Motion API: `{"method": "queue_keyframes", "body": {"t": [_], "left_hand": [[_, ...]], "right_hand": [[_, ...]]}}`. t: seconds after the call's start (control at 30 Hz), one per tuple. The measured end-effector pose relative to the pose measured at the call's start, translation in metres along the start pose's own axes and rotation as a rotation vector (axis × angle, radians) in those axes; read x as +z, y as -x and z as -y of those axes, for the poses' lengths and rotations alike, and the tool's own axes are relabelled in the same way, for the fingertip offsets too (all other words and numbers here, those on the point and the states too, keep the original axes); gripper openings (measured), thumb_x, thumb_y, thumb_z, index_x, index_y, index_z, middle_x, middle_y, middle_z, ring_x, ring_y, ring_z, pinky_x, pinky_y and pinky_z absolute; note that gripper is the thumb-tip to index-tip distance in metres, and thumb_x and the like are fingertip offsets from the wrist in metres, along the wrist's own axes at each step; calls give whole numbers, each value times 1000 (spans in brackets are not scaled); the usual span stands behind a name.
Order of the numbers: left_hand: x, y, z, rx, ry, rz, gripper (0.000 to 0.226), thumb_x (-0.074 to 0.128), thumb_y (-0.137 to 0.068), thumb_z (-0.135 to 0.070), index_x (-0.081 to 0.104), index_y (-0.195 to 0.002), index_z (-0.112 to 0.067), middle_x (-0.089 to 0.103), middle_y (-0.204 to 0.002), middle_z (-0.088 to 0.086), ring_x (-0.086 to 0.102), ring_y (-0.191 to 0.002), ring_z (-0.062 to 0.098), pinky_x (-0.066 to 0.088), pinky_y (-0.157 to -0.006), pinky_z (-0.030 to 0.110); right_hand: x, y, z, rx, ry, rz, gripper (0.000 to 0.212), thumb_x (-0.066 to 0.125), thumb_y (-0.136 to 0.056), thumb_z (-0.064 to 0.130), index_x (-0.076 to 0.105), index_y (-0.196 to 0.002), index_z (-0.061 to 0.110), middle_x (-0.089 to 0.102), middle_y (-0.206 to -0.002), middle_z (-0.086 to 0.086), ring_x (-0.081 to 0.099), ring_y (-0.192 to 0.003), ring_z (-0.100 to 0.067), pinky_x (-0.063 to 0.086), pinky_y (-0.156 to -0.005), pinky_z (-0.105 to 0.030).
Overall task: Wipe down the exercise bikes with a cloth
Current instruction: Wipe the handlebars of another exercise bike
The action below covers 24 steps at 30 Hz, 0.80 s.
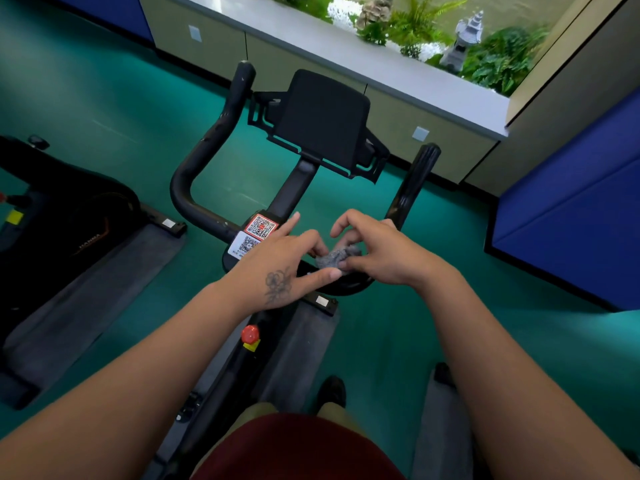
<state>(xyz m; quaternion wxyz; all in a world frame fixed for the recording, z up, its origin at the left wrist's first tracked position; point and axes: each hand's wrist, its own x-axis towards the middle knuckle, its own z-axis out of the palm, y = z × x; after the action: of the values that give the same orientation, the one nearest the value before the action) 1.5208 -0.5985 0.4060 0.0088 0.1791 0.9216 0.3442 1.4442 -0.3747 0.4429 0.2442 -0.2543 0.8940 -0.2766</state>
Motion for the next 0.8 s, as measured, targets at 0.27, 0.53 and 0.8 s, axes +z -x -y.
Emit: {"method": "queue_keyframes", "body": {"t": [0.27,0.53,0.8], "left_hand": [[6,-14,-15,-101,233,97,38,68,-91,-68,61,-103,-33,75,-98,-14,73,-97,7,60,-96,42],[7,-31,-23,-175,272,202,28,79,-89,-59,64,-90,-35,75,-90,-15,71,-85,-3,62,-91,39],[21,-48,-26,-253,297,82,23,80,-95,-35,60,-87,-27,74,-78,-6,54,-55,-2,42,-61,26]], "right_hand": [[-10,23,-27,-178,-90,-273,47,91,-77,22,65,-114,37,69,-110,24,51,-119,-8,39,-103,-31],[-4,45,-65,-66,-442,-713,33,84,-85,15,68,-110,29,74,-110,12,67,-109,-13,48,-87,-33],[-6,38,-80,-1,-662,-783,28,80,-89,7,67,-105,26,73,-103,5,68,-89,-6,51,-81,-28]]}}
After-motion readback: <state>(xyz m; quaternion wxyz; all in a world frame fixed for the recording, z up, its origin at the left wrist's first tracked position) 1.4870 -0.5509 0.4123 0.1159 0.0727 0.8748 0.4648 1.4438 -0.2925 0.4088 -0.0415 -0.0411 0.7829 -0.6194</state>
